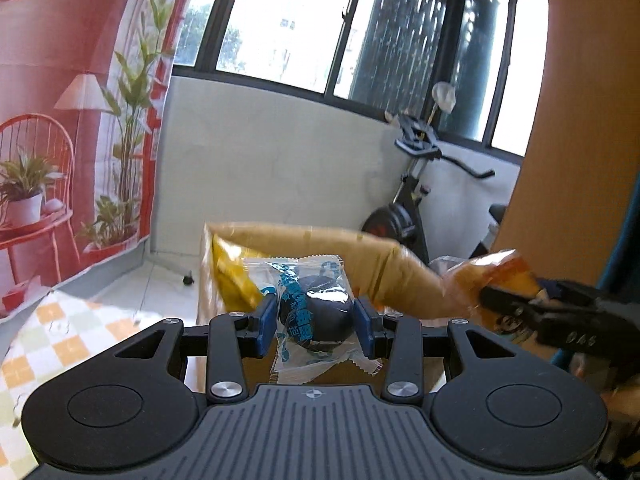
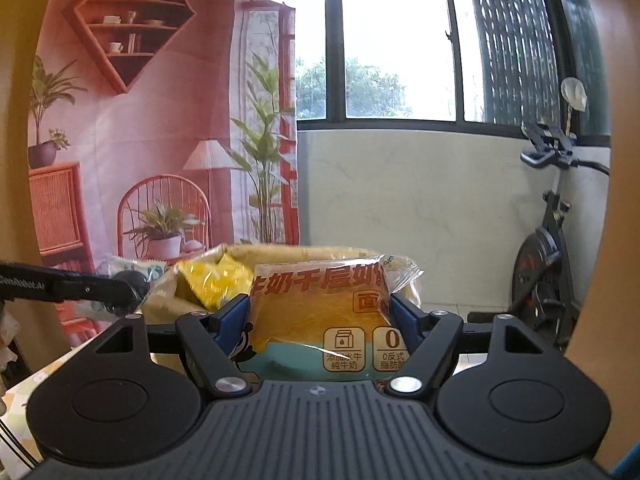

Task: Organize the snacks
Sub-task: 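Lift the bread pack and round candy over the box, then release the bread pack and candy into the box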

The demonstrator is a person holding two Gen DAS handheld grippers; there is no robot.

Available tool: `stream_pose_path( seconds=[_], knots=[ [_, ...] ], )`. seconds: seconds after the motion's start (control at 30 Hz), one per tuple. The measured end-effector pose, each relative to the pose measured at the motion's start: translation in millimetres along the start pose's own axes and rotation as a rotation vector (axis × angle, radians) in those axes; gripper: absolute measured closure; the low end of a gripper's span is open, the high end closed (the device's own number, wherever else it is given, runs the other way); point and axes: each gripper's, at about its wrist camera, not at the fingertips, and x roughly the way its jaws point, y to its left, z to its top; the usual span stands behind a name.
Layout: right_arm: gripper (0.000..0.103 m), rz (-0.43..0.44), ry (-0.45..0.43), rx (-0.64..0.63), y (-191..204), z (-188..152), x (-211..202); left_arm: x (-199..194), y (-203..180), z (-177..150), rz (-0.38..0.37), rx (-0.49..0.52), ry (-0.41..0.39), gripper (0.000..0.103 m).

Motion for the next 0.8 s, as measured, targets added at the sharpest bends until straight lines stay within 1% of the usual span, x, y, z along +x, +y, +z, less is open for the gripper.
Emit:
stream_pose_path(
  seconds=[0.1, 0.2, 0.3, 0.43, 0.57, 0.63, 0.67, 0.7, 0.77, 0.8],
  knots=[
    [0.027, -0.002, -0.004, -0.015, -3.5, 10.9, 22.8, 19.5, -3.7, 12.7, -0.001, 0.003, -0.002, 0.06],
    [0.027, 0.014, -0.003, -0.024, -7.9, 19.0, 49.2, 44.2, -5.9, 20.1, -0.003, 0.012, 0.015, 0.06],
    [0.027, 0.018, 0.003, -0.035, -13.1, 22.6, 79.7, 67.9, -5.0, 25.6, 0.016, 0.016, 0.043, 0.06],
    [0.027, 0.039, 0.038, 0.013, -25.7, 16.3, 119.8, 91.8, -0.5, 28.4, 0.035, 0.025, 0.074, 0.06],
    [0.027, 0.033, 0.087, 0.052, -35.1, 6.6, 144.5, 104.4, 2.0, 27.8, 0.032, 0.049, 0.107, 0.059],
    [0.025, 0.024, 0.112, 0.063, -38.7, 1.3, 152.0, 107.7, 1.5, 25.7, 0.037, 0.064, 0.12, 0.051],
    [0.025, 0.027, 0.131, 0.074, -41.1, -1.3, 155.3, 108.2, 2.4, 25.0, 0.039, 0.072, 0.122, 0.042],
    [0.025, 0.03, 0.15, 0.086, -43.7, -3.8, 157.2, 107.6, 2.4, 23.8, 0.046, 0.082, 0.119, 0.037],
    [0.023, 0.027, 0.182, 0.107, -48.3, -7.4, 158.8, 105.9, 3.4, 23.3, 0.051, 0.091, 0.118, 0.036],
    [0.019, 0.03, 0.182, 0.117, -49.7, -8.1, 157.2, 104.3, 4.3, 22.9, 0.048, 0.088, 0.121, 0.036]
  ],
)
